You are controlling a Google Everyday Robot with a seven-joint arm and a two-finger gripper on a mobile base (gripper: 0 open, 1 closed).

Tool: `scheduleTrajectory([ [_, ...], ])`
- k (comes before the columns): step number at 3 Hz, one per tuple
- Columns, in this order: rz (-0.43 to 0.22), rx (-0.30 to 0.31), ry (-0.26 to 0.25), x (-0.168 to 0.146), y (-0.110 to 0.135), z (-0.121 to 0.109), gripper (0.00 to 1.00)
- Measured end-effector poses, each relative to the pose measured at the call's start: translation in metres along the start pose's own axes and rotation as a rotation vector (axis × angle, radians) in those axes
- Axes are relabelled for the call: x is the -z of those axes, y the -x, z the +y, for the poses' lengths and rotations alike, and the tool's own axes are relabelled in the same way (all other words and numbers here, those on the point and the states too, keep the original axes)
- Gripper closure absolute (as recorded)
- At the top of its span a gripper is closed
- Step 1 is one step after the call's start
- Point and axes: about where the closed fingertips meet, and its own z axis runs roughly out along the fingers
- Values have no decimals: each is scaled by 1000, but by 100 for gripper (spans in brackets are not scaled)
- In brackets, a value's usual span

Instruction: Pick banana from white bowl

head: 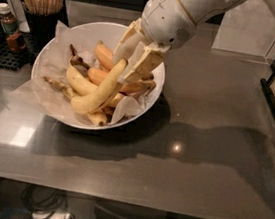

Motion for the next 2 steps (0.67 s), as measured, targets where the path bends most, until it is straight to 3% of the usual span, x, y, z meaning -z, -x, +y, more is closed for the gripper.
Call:
scheduleTrajectory([
  [2, 139, 198, -169, 82, 113, 22, 100],
])
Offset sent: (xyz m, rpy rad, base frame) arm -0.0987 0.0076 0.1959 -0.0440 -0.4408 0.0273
